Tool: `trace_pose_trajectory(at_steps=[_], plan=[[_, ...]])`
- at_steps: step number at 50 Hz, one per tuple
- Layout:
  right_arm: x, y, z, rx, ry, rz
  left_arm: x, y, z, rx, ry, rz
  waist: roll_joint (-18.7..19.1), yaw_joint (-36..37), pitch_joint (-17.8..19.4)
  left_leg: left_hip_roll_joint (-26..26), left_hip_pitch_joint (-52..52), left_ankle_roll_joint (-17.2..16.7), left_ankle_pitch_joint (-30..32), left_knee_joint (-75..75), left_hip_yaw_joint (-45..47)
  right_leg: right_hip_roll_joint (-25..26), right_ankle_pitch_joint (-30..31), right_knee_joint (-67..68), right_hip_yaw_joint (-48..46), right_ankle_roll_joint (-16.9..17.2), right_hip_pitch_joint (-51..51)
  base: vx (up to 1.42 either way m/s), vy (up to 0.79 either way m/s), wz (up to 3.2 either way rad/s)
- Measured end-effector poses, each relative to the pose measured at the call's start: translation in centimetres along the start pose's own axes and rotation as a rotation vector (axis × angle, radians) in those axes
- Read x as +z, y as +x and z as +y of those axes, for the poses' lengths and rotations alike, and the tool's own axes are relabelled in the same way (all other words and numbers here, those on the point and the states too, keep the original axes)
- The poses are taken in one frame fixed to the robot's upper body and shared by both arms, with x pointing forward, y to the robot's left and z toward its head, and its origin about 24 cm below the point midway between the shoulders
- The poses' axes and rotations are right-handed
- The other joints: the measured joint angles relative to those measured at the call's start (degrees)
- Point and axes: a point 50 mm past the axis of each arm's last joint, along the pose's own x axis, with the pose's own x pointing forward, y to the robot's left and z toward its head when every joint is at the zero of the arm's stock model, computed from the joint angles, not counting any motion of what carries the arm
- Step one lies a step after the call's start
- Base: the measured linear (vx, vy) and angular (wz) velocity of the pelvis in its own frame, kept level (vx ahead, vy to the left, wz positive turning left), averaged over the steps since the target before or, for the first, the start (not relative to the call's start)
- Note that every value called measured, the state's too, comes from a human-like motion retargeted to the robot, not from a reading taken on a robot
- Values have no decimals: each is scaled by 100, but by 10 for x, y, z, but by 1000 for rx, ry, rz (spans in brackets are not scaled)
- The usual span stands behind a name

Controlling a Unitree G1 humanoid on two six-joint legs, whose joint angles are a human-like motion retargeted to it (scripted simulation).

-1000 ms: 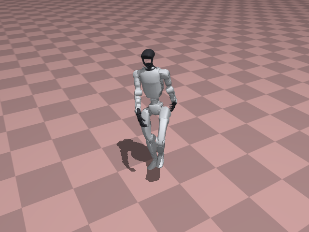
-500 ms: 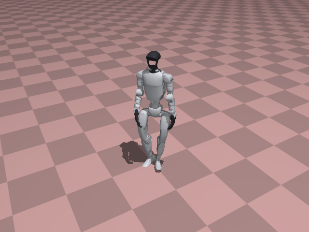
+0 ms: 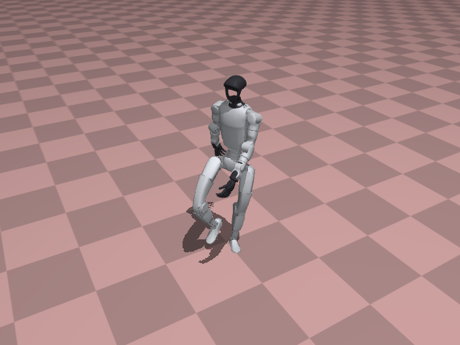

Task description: In place motions

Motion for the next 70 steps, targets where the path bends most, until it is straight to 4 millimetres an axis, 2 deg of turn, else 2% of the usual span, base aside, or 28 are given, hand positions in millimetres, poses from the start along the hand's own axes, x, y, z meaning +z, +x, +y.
trace_pose_trajectory(at_steps=[5,8,9,10,12,13,15,17,20,22,25,27,30,35,38,42,46,51,52,54,55,56,57,58,60,63,65,70], plan=[[52,-8,12,27,-91,-167,-74,-13,-10,-42,-96,232,-63,423,-309,-161,179,-123,-60,-219,465,534,319,-2062,140,105,1505,14,0,-71],[84,-17,23,38,-160,-271,-118,-29,-23,-85,-166,382,-190,623,-478,-410,243,-143,-121,-283,554,859,689,-4057,382,406,2583,16,-2,-43],[97,-21,27,38,-190,-310,-133,-36,-27,-102,-198,436,-251,641,-530,-533,259,-138,-134,-291,532,971,255,-4781,561,467,2979,23,-5,-2],[111,-27,32,36,-223,-353,-150,-45,-32,-121,-235,495,-316,643,-588,-673,268,-130,-143,-297,489,1105,-468,-5549,785,498,3405,26,-6,-21],[130,-36,43,41,-296,-396,-181,-64,-32,-125,-290,597,-500,809,-741,-908,387,-173,-176,-362,625,865,-1067,-6598,-416,261,4073,33,-10,-44],[137,-39,48,48,-332,-404,-197,-76,-33,-123,-309,657,-583,844,-868,-1040,422,-190,-181,-398,595,830,-794,-6996,-716,316,4190,39,-12,-45],[152,-48,58,65,-402,-418,-229,-103,-33,-117,-342,783,-665,1178,-1099,-1134,425,-231,-224,-425,841,887,-517,-7386,97,571,4174,35,-16,-68],[175,-63,70,73,-474,-476,-256,-132,-34,-63,-391,922,-604,1340,-1337,-951,89,-353,-318,-132,838,697,-559,-7245,-417,675,3947,11,-8,-54],[217,-96,96,50,-593,-642,-287,-173,-35,63,-516,1068,-732,1460,-1017,-862,-54,-321,-392,617,887,763,-533,-7053,65,344,3884,19,-3,-55],[244,-126,119,59,-651,-779,-300,-193,-37,79,-569,1119,-740,1242,-769,-540,-537,-169,133,1887,883,687,-524,-7061,-201,322,4048,11,-2,32],[274,-173,149,120,-666,-971,-306,-207,-32,50,-515,1182,-702,1058,-401,205,-1849,159,1654,4317,536,672,-523,-7071,-331,343,4112,-6,-10,73],[288,-202,157,183,-651,-1088,-313,-220,-24,45,-431,1228,-928,1546,-229,207,-2782,322,1919,5586,176,622,-413,-7137,26,316,4180,7,-16,-39],[301,-234,157,228,-627,-1212,-321,-237,-22,-16,-377,1265,-1268,2450,-23,1047,-3577,457,1374,7204,731,414,-344,-7105,-40,215,4305,11,-10,-100],[310,-269,169,218,-603,-1380,-327,-256,-55,-83,-555,1306,-1525,2953,345,726,-4712,344,932,8316,484,61,-315,-6935,305,101,4324,0,0,-51],[309,-277,174,235,-660,-1411,-329,-266,-73,-146,-612,1326,-1518,3017,355,777,-4863,425,888,8489,496,-11,-328,-6870,409,94,4296,8,3,-32],[304,-271,177,212,-714,-1409,-332,-276,-81,-255,-543,1367,-1397,2849,97,800,-4607,507,895,8255,380,82,-344,-6925,328,110,4302,13,1,22],[300,-259,176,212,-679,-1393,-330,-267,-75,-309,-457,1329,-1259,2665,-117,418,-3871,306,1022,7322,216,142,-342,-7023,186,212,4296,2,2,32],[291,-231,177,281,-621,-1283,-323,-246,-64,-202,-522,1246,-969,2259,-501,-532,-2103,-87,1273,4248,-184,368,-395,-7167,-152,361,4284,0,4,43],[288,-226,178,296,-616,-1264,-322,-242,-62,-175,-542,1231,-908,2205,-577,-668,-1703,-187,1173,3422,-240,434,-419,-7175,-176,379,4259,-1,5,-1],[284,-217,180,321,-606,-1229,-321,-239,-58,-135,-562,1208,-787,2116,-744,-947,-893,-355,159,1826,-248,586,-474,-7172,-182,398,4195,2,6,-1],[282,-213,180,330,-602,-1215,-321,-238,-56,-122,-564,1204,-745,2032,-805,-1075,-511,-321,-371,1286,-81,632,-499,-7171,-225,406,4193,4,11,29],[279,-208,180,335,-601,-1197,-321,-240,-54,-117,-560,1209,-678,1901,-870,-1153,-199,-38,-421,740,362,688,-526,-7173,-251,416,4213,3,12,49],[277,-203,181,336,-602,-1178,-321,-239,-52,-115,-555,1213,-613,1731,-947,-1221,-4,114,-313,246,441,722,-554,-7174,-328,422,4204,-4,13,77],[274,-198,183,328,-610,-1161,-319,-235,-51,-119,-549,1214,-550,1486,-1048,-1268,-44,5,111,-144,-206,708,-588,-7171,-508,422,4133,-20,15,76],[273,-196,183,311,-600,-1163,-312,-221,-41,-104,-506,1194,-524,1377,-1028,-938,22,-295,558,-448,472,729,-647,-7100,-504,412,3976,-41,19,46],[276,-196,161,284,-569,-1197,-295,-191,-13,-62,-346,1135,-751,1514,-661,-1227,163,10,419,-487,416,558,-782,-6982,-635,417,4191,-25,11,48],[271,-184,143,249,-574,-1168,-284,-177,3,-37,-245,1121,-806,1697,-711,-1246,66,83,353,-359,352,539,-887,-6900,-660,392,4229,-3,13,23],[240,-125,102,95,-526,-917,-246,-129,11,-46,-173,975,-807,1796,-690,-1112,162,53,247,-360,158,458,-783,-5823,-602,33,3929,-12,-1,-1]])
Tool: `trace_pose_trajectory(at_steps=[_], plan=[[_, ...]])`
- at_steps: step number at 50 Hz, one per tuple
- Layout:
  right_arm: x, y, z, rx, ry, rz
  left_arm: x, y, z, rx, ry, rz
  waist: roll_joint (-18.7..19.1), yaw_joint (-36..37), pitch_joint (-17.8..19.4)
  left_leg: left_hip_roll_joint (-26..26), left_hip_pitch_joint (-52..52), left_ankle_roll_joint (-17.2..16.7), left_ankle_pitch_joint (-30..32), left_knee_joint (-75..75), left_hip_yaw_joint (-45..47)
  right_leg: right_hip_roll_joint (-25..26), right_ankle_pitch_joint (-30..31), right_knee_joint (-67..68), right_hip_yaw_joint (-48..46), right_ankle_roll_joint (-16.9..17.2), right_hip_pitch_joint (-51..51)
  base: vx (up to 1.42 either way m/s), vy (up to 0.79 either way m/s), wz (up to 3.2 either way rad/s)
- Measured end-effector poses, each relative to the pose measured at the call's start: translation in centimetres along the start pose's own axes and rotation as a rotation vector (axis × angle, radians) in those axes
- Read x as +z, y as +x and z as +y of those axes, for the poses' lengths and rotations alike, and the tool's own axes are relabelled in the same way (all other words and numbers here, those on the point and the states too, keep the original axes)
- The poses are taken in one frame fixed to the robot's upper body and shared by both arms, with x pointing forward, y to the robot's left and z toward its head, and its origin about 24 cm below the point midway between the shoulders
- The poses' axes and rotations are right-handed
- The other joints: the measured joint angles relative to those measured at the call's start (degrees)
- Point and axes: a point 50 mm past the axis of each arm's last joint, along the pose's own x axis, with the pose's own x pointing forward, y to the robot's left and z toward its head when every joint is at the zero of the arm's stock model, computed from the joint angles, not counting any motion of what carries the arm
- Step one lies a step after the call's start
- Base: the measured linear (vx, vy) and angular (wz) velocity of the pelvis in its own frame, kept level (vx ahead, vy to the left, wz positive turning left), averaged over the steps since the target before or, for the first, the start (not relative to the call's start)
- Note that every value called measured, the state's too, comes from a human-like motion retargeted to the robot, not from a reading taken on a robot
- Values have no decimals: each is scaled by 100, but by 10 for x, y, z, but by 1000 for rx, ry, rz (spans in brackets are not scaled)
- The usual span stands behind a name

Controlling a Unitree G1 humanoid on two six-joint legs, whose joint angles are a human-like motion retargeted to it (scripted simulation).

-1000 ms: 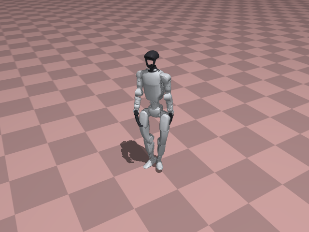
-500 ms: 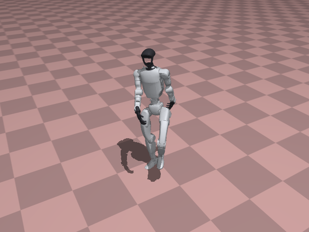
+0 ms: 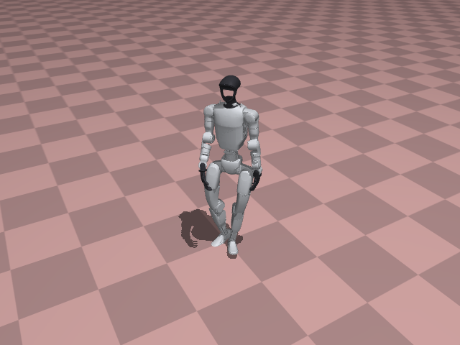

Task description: In place motions

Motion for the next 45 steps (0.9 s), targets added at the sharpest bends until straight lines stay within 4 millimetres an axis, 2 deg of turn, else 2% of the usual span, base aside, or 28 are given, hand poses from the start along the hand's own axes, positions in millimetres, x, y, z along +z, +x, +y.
trace_pose_trajectory(at_steps=[3,4,5,8,13,15,17,20,22,25,30,31,32,33,34,35,38,40,42,45], plan=[[-52,-7,4,11,72,182,57,-8,-19,-56,-55,-215,315,-309,128,366,-21,1,-32,5,-27,-70,1228,1769,248,-269,-904,-12,3,6],[-69,-11,6,21,102,243,76,-13,-24,-63,-61,-280,401,-465,211,441,-7,35,-30,5,-98,-8,1337,2477,489,-316,-1313,-5,9,44],[-87,-17,8,29,135,305,95,-20,-28,-68,-62,-344,479,-626,300,503,21,75,-22,-4,-161,92,1278,3228,784,-319,-1755,-8,6,59],[-132,-37,12,36,233,482,152,-53,-22,-7,35,-572,669,-1257,534,719,-42,154,62,-22,-98,-306,775,5336,677,-468,-3023,-14,3,64],[-206,-86,23,2,413,752,218,-115,-16,182,247,-886,939,-2040,654,963,-232,219,191,-47,-182,-583,420,7278,690,-398,-4792,-1,3,77],[-227,-104,29,-30,462,833,235,-136,-18,221,276,-982,979,-2209,749,1069,-260,210,192,6,-280,-564,403,7486,652,-328,-5078,0,1,37],[-243,-120,33,-73,502,908,245,-149,-23,220,268,-1044,976,-2257,789,1105,-253,218,155,56,-249,-575,398,7436,628,-314,-5090,1,-1,-11],[-256,-135,39,-122,562,983,248,-151,-32,169,237,-1078,926,-2176,740,1076,-182,205,86,79,-82,-533,406,7070,682,-288,-4763,7,-3,-40],[-260,-138,45,-130,601,997,241,-140,-37,139,200,-1053,953,-2095,600,1100,-186,140,68,55,33,-348,502,6338,653,-215,-4190,10,0,-53],[-249,-126,40,-146,628,949,226,-122,-39,111,153,-1002,897,-1853,494,1011,-90,86,-10,26,335,-106,653,5343,796,-131,-3461,13,4,-76],[-198,-78,26,-108,487,738,166,-63,-44,45,130,-732,746,-1475,230,634,14,25,-158,-87,624,453,1065,1976,1198,126,-1589,14,5,-67],[-182,-66,22,-99,430,679,148,-49,-46,17,123,-648,633,-1468,181,427,15,52,-188,-83,607,412,955,1053,1259,425,-1136,14,4,-15],[-165,-54,18,-90,372,621,130,-37,-48,-9,115,-567,537,-1449,142,254,26,72,-215,-82,604,377,666,260,1216,579,-706,14,3,-12],[-149,-44,17,-79,313,567,112,-26,-48,-33,108,-491,473,-1404,127,150,55,79,-235,-86,625,353,17,-272,962,445,-321,20,0,2],[-135,-35,18,-64,263,520,95,-18,-47,-54,108,-419,360,-1451,97,-8,123,81,-236,-104,551,277,-37,-718,355,363,-73,26,-4,38],[-122,-28,20,-47,217,477,79,-12,-44,-74,111,-348,223,-1544,59,-193,209,81,-229,-128,430,176,206,-1120,-429,307,105,26,-2,-7],[-66,-6,21,35,81,295,18,6,-41,-72,140,-75,76,-495,-360,-229,-47,-24,-221,-197,1077,-1,417,-1421,536,883,-57,8,0,-140],[-35,1,19,61,15,183,-14,10,-39,-35,129,52,46,-483,-511,-264,-205,-47,-206,-169,857,-62,547,-1377,-188,735,-275,-3,-3,-13],[8,6,22,106,-123,46,-50,12,-34,-30,34,125,-19,-310,-349,-230,-88,-46,-182,-228,1116,86,473,-1201,967,624,-404,10,4,-48],[54,6,27,126,-278,-106,-73,12,-40,-73,-80,173,148,-757,-153,-107,-58,-62,-93,-245,1028,122,506,-1273,359,608,-270,-3,8,43]])
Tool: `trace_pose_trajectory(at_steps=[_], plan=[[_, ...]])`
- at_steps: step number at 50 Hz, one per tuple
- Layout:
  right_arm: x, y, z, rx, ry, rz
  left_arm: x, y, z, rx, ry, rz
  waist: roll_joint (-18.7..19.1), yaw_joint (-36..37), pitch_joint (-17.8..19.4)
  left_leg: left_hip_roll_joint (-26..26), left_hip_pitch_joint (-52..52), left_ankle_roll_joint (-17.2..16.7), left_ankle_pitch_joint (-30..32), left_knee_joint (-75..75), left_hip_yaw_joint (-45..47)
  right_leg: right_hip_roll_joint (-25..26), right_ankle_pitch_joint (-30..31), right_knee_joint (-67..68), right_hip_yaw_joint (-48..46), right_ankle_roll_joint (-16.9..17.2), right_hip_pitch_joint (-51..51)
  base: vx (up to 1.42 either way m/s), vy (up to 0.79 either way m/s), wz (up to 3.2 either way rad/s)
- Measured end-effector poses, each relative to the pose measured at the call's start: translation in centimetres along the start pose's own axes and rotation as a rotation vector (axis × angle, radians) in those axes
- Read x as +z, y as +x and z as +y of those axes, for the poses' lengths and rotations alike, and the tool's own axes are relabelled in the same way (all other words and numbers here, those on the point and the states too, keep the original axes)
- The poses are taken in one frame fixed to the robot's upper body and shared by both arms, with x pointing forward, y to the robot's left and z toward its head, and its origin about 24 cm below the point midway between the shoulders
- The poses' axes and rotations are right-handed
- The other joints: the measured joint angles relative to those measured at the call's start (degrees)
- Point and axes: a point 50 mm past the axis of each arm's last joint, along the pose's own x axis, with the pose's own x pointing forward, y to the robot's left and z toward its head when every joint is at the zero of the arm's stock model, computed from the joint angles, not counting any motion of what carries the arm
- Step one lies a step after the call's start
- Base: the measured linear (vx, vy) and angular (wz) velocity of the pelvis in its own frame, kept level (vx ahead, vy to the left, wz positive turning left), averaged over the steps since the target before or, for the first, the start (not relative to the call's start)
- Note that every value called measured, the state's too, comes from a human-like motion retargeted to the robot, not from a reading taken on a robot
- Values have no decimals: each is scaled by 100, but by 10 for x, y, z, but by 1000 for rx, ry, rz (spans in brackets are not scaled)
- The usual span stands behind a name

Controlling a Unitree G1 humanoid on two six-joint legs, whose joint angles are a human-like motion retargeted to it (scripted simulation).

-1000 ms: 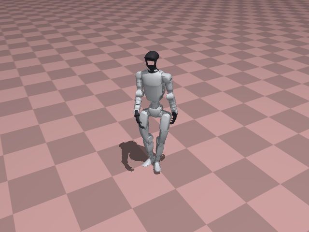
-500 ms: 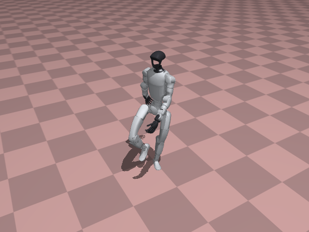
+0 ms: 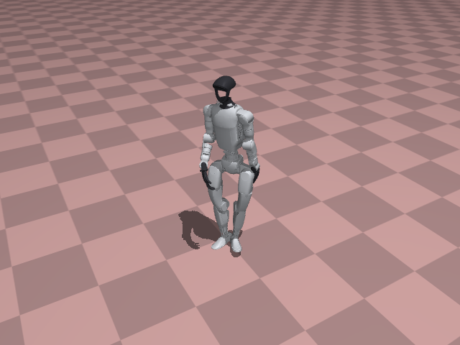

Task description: In place motions

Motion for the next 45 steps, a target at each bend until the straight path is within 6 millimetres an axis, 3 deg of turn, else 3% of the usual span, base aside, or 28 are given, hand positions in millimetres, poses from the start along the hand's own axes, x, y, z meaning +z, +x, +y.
trace_pose_trajectory(at_steps=[2,5,8,12,15,18,23,30,35,38,40,42,43,45], plan=[[12,0,0,-17,-34,-44,-5,0,-4,-34,-45,40,45,-189,48,36,-6,-12,34,12,-88,48,-7,-23,23,-6,33,-9,-4,54],[8,-1,2,-47,-2,-74,-5,-1,-3,-51,-61,44,-3,-189,37,19,3,-18,55,40,-253,24,10,-53,-22,-20,90,5,-7,44],[-28,-4,8,-40,107,2,2,-2,5,-29,-15,-2,-135,202,-115,-38,65,-36,80,-19,-248,7,-20,-49,-84,-69,136,18,-8,12],[-88,-14,22,-11,204,244,31,-7,5,2,22,-100,-152,263,-78,16,78,-64,113,10,-301,11,-83,-20,-218,-103,211,-2,-5,22],[-133,-32,35,2,271,447,46,-10,2,-5,48,-140,-100,278,-141,61,31,-60,123,43,-312,60,-101,-30,-163,-127,218,6,-3,5],[-181,-63,54,30,378,684,67,-16,0,-1,108,-199,-71,258,-216,74,6,-93,129,38,-383,56,-128,-43,-286,-122,215,4,-2,17],[-224,-100,75,22,498,856,90,-25,3,36,173,-279,-61,280,-243,96,3,-127,151,29,-377,65,-141,-70,-339,-121,239,7,-3,-1],[-244,-119,81,-58,581,900,95,-28,8,58,195,-289,71,129,-234,158,16,-163,156,19,-485,157,-162,-94,-386,-169,277,5,-4,2],[-238,-114,79,-96,642,897,79,-23,14,60,188,-246,183,138,-304,342,-28,-280,16,304,-460,252,-186,-67,-339,-256,279,11,-8,2],[-219,-94,71,-115,627,824,57,-16,20,85,172,-197,113,260,-288,505,-326,-249,-10,1152,-424,197,-193,-8,-270,-322,326,16,-9,-15],[-199,-76,63,-118,598,746,43,-12,23,103,150,-164,-16,340,-232,598,-682,-91,319,2049,-311,68,-180,43,-136,-346,343,6,-5,-15],[-145,-39,37,-104,516,528,31,-10,28,127,101,-123,-78,210,50,1121,-1613,122,1454,4044,-656,-17,-174,66,-306,-345,401,-16,-3,76],[-118,-26,26,-91,465,421,25,-10,29,134,78,-104,-33,180,207,1074,-2234,348,1746,4914,-1227,66,-144,21,-387,-358,464,-17,-8,12],[-63,-8,6,-45,326,231,8,-6,29,121,23,-55,-408,753,430,1198,-3262,337,1439,6668,-1131,-123,-49,62,41,-461,474,-8,-9,-145]])
